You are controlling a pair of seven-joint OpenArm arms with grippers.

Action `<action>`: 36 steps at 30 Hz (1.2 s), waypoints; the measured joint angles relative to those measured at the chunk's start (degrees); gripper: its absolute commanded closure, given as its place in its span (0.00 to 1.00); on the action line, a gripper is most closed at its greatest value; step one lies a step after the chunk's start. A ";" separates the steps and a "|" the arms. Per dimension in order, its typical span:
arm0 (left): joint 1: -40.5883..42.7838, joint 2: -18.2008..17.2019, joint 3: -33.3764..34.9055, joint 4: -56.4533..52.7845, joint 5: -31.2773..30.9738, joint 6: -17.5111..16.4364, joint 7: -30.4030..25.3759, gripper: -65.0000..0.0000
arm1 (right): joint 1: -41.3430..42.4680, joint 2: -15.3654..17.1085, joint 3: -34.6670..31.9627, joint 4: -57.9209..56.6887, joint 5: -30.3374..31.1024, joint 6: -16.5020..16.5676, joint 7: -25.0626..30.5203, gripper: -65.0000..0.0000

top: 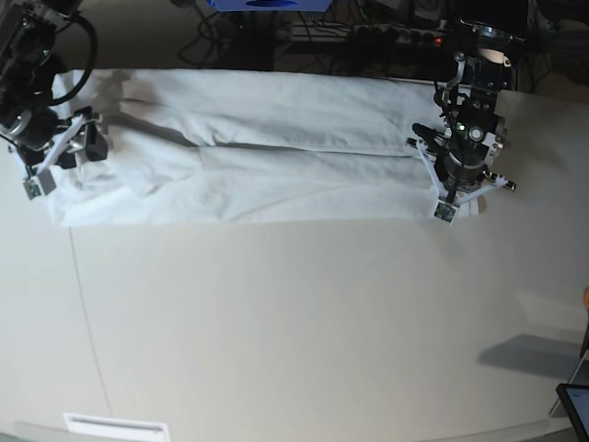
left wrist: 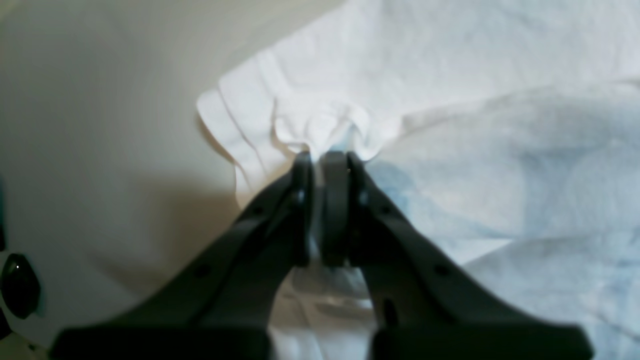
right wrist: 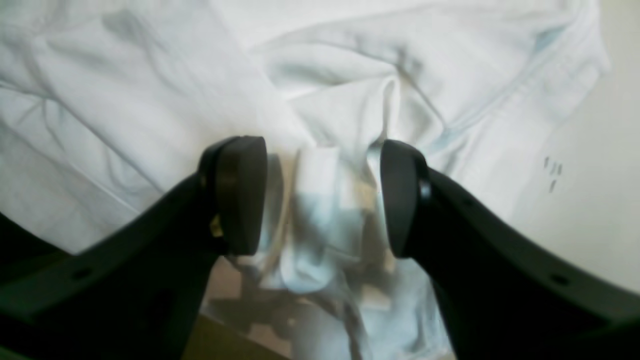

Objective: Fold the T-shirt properly
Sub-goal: 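Pull the folded shirt further with both grippers, then release and regrasp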

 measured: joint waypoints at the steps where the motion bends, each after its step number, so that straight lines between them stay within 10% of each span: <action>1: -0.22 -0.11 0.00 0.00 0.00 0.02 -0.04 0.87 | 0.00 -0.02 0.00 0.00 -0.02 0.00 0.00 0.47; 9: -0.22 -0.76 -2.19 0.98 -0.02 0.02 0.04 0.55 | 0.20 -0.07 1.44 3.04 -0.22 -0.22 0.70 0.46; 17: -1.62 2.91 -14.08 3.67 -0.24 0.04 -0.59 0.52 | -0.55 1.92 4.33 3.98 -0.79 -5.49 9.84 0.46; 21: -1.53 8.90 -18.75 11.02 0.00 0.07 -10.54 0.52 | -3.58 6.49 -2.16 4.15 -0.85 -5.84 20.74 0.47; 27: 3.15 13.40 -15.74 10.75 -0.09 -0.04 -16.83 0.70 | -8.96 8.39 -9.51 5.88 -13.35 -5.88 34.91 0.54; 31: 6.58 14.62 -14.40 10.29 -0.28 -0.22 -25.22 0.97 | -11.87 2.43 -10.54 5.57 -24.72 -6.14 38.38 0.96; 36: 10.88 15.15 -14.36 9.64 0.07 0.02 -28.39 1.00 | -12.83 -3.98 -10.80 5.25 -34.71 -5.46 44.35 1.00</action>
